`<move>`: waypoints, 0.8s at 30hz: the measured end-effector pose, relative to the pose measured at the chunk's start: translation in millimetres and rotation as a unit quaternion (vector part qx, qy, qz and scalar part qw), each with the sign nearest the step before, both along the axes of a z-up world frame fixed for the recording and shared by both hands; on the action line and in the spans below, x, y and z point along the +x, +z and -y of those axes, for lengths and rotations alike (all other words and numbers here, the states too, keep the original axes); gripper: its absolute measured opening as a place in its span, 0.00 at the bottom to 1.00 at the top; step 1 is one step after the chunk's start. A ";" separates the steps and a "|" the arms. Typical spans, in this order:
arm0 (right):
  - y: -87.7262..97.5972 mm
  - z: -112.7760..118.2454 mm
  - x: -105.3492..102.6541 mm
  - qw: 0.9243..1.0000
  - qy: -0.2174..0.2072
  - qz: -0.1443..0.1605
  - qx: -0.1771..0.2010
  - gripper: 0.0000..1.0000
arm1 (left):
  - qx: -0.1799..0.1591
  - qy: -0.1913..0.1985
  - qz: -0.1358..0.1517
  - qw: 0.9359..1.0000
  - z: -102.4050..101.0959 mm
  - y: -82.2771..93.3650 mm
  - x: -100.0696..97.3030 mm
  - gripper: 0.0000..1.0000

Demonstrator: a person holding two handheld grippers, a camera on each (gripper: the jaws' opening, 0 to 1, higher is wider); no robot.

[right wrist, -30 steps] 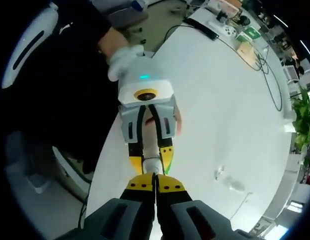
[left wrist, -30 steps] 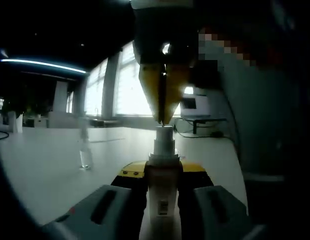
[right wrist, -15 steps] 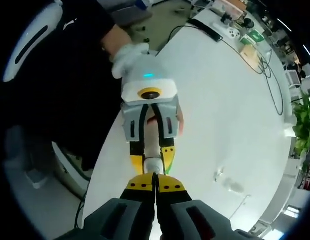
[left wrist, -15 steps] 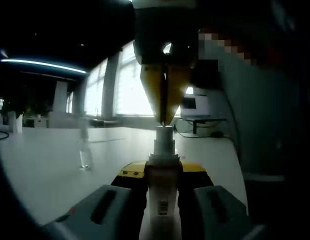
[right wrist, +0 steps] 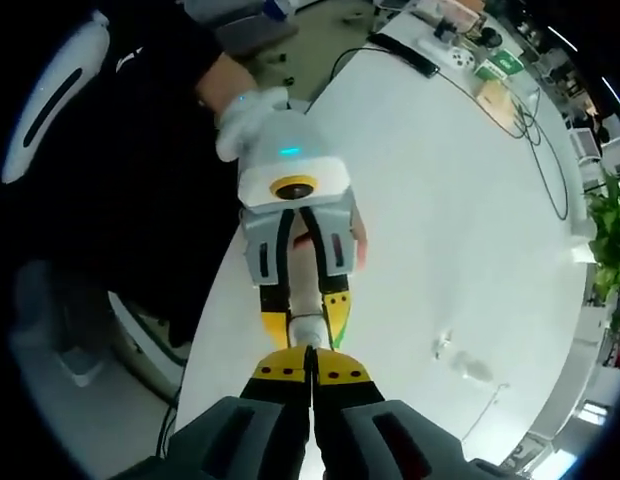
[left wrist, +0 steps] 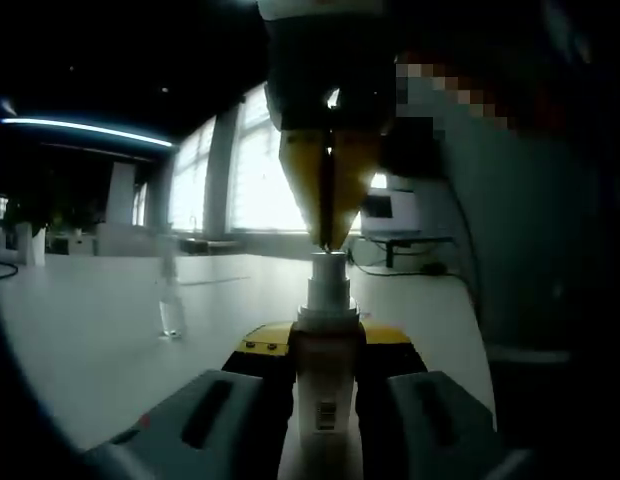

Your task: Clamp pump bottle remove cover press pump head put on cover

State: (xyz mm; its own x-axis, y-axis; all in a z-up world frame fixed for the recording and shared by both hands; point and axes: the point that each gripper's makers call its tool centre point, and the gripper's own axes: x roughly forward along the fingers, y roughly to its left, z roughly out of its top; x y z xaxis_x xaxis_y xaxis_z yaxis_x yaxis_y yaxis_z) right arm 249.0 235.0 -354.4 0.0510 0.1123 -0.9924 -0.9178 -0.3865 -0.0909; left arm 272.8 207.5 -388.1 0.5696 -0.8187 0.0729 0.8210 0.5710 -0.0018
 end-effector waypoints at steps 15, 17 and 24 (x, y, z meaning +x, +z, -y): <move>-5.1 -0.5 -0.2 0.999 -0.015 -0.021 -0.021 0.00 | 0.000 0.000 0.000 1.000 0.4 0.0 0.4 0.14; -6.9 -0.7 -0.7 0.999 -0.014 -0.021 -0.023 0.00 | 0.000 0.000 0.000 1.000 0.7 0.0 0.2 0.14; -7.8 -0.7 0.0 0.999 -0.013 -0.017 -0.036 0.00 | 0.000 0.000 0.000 1.000 0.8 -0.1 0.6 0.14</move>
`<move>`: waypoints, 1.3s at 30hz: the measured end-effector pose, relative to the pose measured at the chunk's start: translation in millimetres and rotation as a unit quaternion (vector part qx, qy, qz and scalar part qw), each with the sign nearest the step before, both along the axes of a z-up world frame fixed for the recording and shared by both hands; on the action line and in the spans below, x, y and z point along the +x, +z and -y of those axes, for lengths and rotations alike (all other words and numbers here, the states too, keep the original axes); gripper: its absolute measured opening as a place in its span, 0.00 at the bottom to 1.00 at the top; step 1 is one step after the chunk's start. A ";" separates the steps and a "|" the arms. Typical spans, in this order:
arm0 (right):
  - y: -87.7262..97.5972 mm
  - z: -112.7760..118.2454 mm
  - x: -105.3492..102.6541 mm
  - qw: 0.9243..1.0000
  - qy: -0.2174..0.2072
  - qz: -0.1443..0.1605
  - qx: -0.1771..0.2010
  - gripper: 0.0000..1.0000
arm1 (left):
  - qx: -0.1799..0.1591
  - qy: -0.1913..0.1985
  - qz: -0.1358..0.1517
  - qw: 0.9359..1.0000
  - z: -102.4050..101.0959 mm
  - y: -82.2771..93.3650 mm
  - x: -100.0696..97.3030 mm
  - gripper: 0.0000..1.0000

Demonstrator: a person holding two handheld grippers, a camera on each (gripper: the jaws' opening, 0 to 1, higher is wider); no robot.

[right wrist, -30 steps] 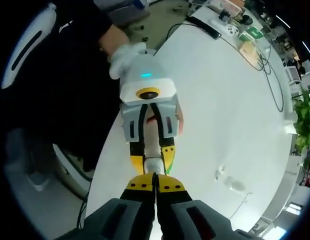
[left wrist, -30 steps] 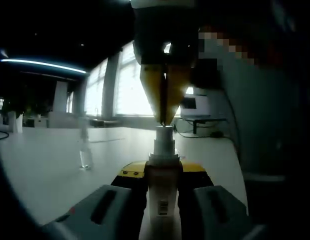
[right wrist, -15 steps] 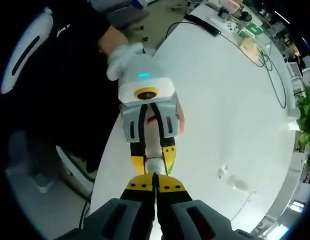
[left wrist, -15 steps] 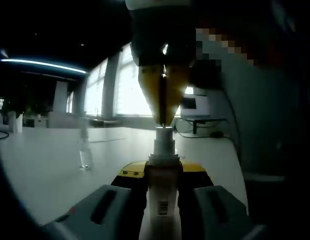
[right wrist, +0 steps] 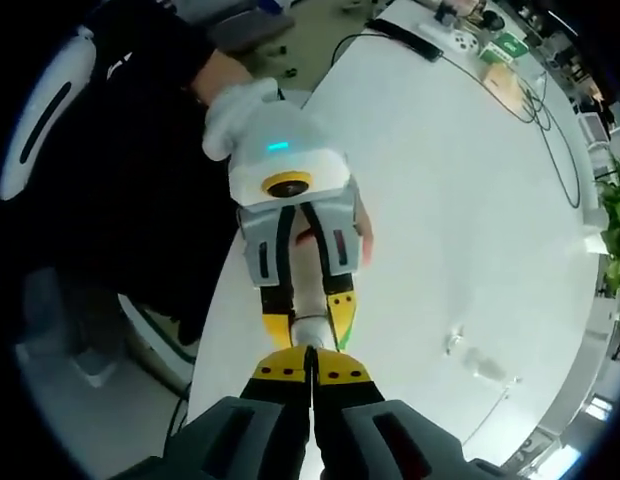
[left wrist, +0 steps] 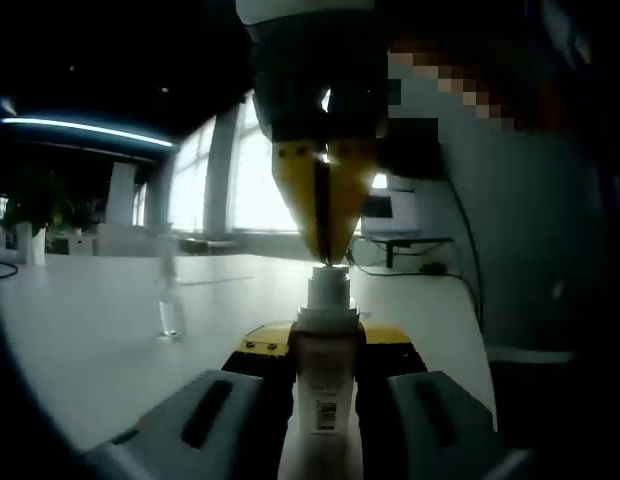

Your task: Clamp pump bottle remove cover press pump head put on cover

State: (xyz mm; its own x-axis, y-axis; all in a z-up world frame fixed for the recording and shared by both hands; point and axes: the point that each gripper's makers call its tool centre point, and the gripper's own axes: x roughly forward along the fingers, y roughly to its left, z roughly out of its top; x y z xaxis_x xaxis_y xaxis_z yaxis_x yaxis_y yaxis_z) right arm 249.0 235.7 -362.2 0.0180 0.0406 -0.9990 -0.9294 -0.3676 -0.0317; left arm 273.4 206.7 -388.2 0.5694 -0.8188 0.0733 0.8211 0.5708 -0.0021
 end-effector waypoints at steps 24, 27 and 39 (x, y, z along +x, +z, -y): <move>5.1 1.4 -1.7 1.000 -0.009 -0.004 -0.002 0.00 | 0.000 0.000 0.002 1.000 0.2 0.3 -0.1 0.14; 5.1 1.6 -2.3 1.000 -0.010 -0.003 -0.001 0.00 | 0.000 0.000 0.001 1.000 0.3 0.5 -0.3 0.14; 3.9 1.7 -2.7 1.000 -0.014 -0.006 0.004 0.00 | 0.000 0.000 0.001 1.000 -0.7 0.3 0.1 0.14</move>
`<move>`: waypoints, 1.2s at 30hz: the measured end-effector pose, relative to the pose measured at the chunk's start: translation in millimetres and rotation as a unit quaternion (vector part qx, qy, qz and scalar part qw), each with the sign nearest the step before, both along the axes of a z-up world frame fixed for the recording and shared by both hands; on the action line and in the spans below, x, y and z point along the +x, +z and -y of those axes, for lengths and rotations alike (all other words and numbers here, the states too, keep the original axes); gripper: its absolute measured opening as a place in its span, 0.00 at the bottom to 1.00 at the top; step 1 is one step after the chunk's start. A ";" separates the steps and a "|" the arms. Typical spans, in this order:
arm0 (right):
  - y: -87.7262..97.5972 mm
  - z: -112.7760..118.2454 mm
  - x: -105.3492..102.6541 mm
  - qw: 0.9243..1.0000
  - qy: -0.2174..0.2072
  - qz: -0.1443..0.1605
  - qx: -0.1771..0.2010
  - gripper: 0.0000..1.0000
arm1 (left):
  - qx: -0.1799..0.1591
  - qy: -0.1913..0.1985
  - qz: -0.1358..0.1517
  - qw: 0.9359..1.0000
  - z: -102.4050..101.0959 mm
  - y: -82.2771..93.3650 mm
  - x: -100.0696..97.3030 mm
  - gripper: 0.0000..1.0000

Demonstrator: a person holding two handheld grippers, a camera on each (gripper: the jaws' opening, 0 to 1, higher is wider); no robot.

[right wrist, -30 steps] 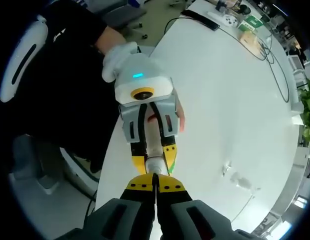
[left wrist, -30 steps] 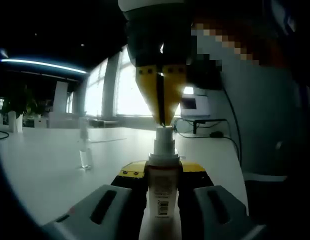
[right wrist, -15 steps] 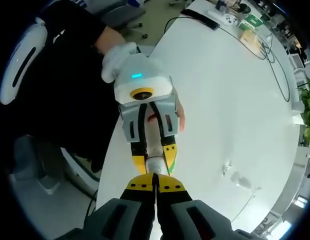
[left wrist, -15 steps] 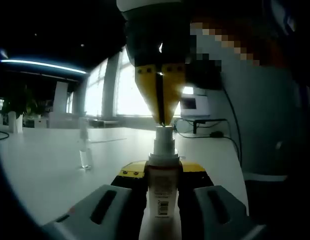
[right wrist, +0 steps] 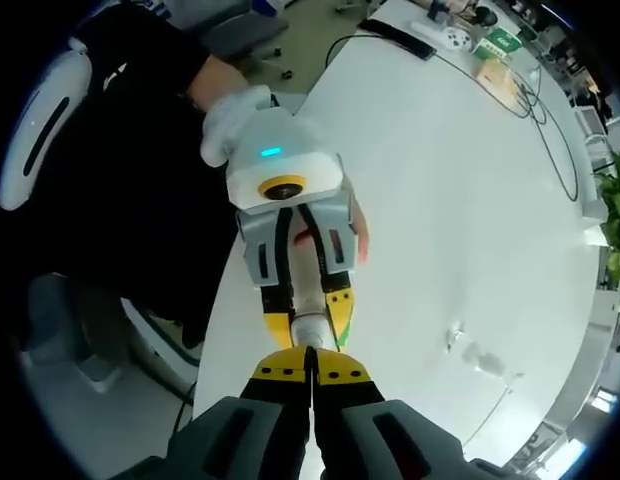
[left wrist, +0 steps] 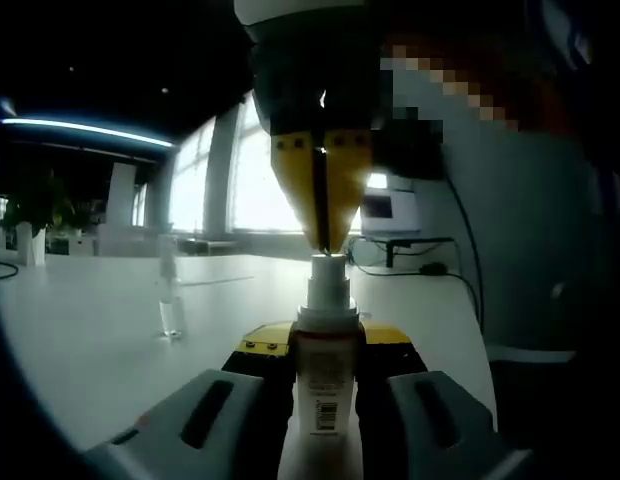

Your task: Clamp pump bottle remove cover press pump head put on cover

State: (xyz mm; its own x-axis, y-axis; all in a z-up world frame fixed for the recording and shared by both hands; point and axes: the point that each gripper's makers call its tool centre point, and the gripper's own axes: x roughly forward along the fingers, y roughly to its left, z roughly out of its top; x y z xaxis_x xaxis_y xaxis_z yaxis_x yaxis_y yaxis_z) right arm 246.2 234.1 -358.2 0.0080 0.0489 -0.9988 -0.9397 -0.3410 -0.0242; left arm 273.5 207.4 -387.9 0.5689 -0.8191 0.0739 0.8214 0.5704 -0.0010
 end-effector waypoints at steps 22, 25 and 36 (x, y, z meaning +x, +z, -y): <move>2.6 -0.1 3.8 1.000 0.004 0.000 -0.009 0.00 | 0.000 0.000 0.000 1.000 -0.4 -0.1 0.3 0.14; 2.1 -0.1 2.9 1.000 -0.001 -0.004 -0.006 0.00 | 0.000 0.000 0.000 1.000 -0.7 -0.1 0.7 0.14; 1.7 0.0 1.8 1.000 -0.003 -0.001 -0.010 0.00 | 0.001 -0.001 0.001 1.000 -0.1 -0.1 0.2 0.14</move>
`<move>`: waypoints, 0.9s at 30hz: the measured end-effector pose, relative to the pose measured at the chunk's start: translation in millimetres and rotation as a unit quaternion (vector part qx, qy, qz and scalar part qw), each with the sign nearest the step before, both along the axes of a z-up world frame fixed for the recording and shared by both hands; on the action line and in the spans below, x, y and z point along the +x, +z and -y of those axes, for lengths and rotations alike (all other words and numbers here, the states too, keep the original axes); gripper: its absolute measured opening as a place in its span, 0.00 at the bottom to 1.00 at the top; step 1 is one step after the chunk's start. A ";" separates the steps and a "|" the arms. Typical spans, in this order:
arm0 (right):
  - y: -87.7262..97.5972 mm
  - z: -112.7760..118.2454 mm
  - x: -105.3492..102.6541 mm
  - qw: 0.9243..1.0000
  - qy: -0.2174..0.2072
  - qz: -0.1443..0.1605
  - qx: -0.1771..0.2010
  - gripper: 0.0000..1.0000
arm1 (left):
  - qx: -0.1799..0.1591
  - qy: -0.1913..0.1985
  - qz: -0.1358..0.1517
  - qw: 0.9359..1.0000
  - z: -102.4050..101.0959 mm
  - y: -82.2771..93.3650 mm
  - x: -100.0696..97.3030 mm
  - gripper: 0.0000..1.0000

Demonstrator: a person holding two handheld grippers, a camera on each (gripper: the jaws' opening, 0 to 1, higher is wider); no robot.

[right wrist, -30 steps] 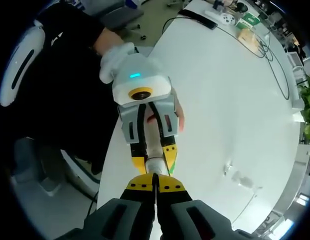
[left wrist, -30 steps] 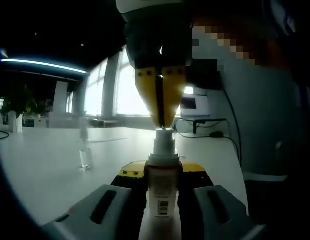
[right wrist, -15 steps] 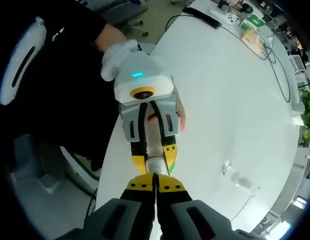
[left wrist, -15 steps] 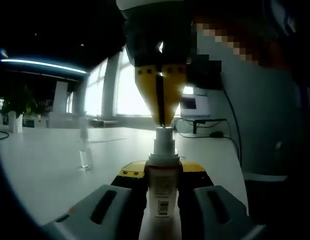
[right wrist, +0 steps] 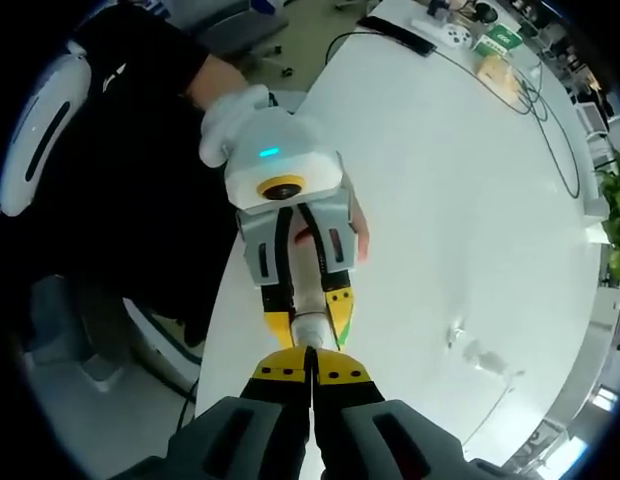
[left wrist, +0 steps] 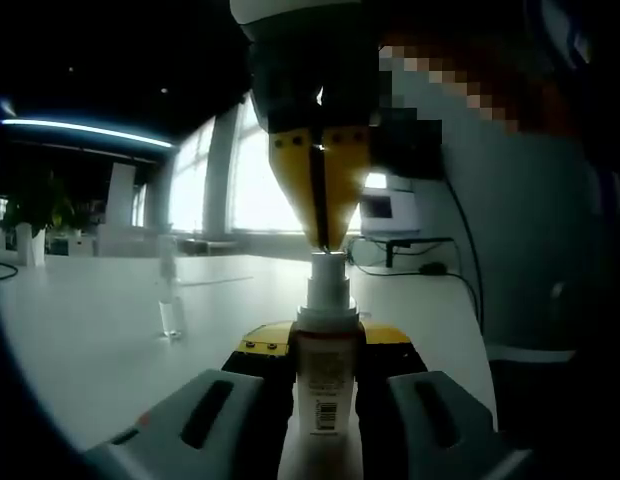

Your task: Clamp pump bottle remove cover press pump head put on cover

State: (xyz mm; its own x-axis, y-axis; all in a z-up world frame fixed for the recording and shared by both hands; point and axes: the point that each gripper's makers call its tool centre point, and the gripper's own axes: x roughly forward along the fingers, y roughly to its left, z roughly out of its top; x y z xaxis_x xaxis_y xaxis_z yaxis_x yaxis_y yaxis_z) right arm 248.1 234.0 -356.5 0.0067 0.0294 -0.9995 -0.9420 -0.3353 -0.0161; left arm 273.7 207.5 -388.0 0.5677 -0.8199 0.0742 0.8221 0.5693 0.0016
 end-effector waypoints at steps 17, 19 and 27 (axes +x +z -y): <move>-1.7 -0.7 -0.3 1.000 0.005 0.007 -0.001 0.00 | -0.001 0.001 -0.004 1.000 -0.4 -0.6 0.6 0.14; -2.4 -1.2 1.0 1.000 0.006 0.008 -0.001 0.00 | -0.001 0.001 -0.004 1.000 -0.5 -0.9 0.9 0.14; -4.2 -1.2 3.1 1.000 -0.012 0.000 0.005 0.00 | -0.001 0.000 -0.004 1.000 -0.1 -0.5 0.1 0.14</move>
